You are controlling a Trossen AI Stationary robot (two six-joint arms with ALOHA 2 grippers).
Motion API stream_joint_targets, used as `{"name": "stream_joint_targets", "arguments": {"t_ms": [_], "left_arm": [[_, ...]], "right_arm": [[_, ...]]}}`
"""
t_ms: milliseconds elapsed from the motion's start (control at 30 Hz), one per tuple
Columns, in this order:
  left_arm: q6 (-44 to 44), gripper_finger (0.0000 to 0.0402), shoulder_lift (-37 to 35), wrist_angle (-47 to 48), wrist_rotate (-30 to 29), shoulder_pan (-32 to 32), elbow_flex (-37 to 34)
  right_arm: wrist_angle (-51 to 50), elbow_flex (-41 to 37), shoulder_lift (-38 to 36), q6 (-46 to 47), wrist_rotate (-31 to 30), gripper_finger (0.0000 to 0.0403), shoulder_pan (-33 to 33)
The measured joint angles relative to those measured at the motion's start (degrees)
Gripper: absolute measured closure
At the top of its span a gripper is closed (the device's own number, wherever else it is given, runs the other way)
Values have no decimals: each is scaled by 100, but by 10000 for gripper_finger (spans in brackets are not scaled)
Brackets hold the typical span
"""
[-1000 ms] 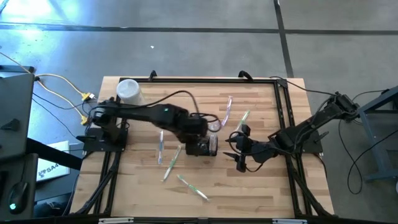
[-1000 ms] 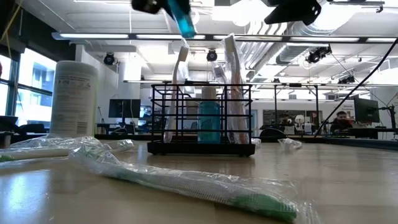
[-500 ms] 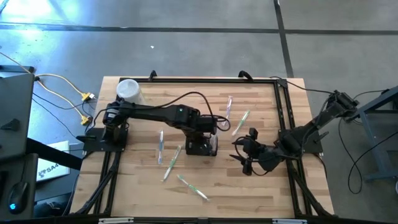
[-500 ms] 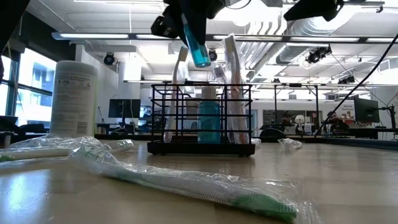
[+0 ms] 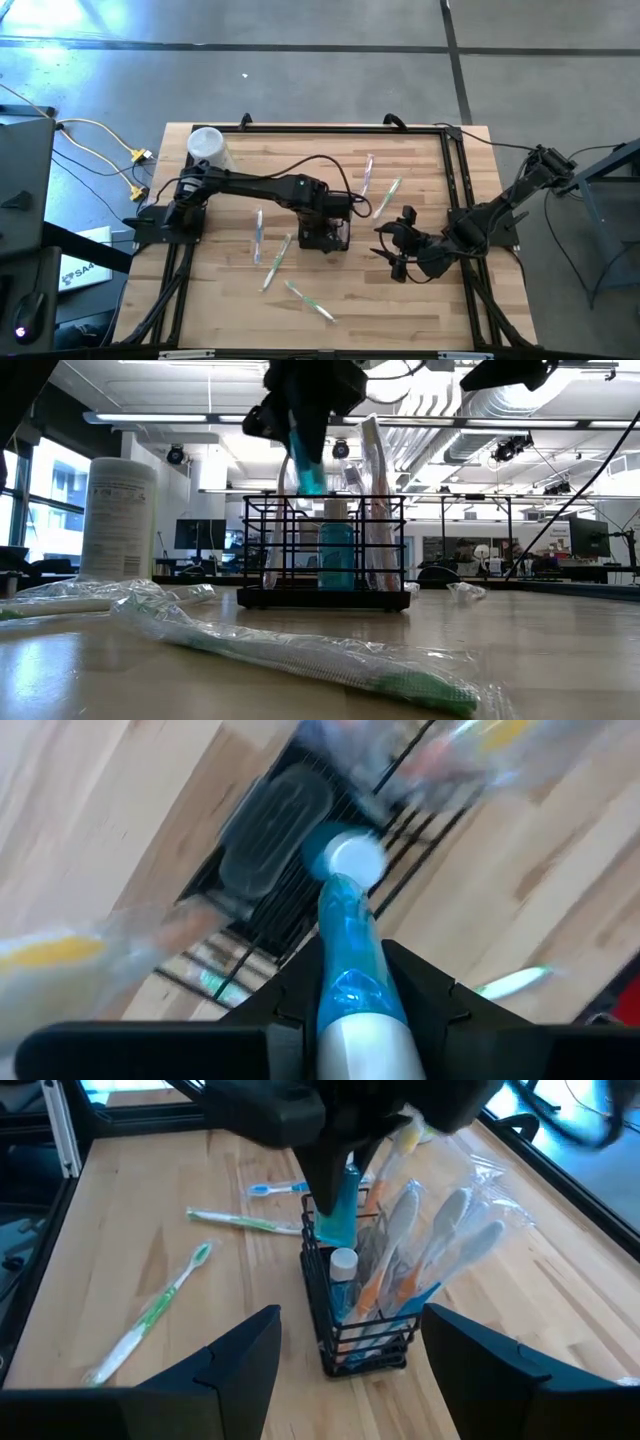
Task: Pick & Place toothbrushing station
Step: Put the blue mouthwash into the black mesh
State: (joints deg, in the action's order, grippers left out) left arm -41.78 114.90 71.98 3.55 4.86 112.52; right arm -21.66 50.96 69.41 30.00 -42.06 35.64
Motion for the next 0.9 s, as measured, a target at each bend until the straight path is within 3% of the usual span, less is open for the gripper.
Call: {"name": "stream_joint_targets", "arguments": {"t_ms": [900], "left_arm": [[-1,323,167,59,-92,-39,3]], "right_arm": [[-3,0,0,-3,0,168,0]]}}
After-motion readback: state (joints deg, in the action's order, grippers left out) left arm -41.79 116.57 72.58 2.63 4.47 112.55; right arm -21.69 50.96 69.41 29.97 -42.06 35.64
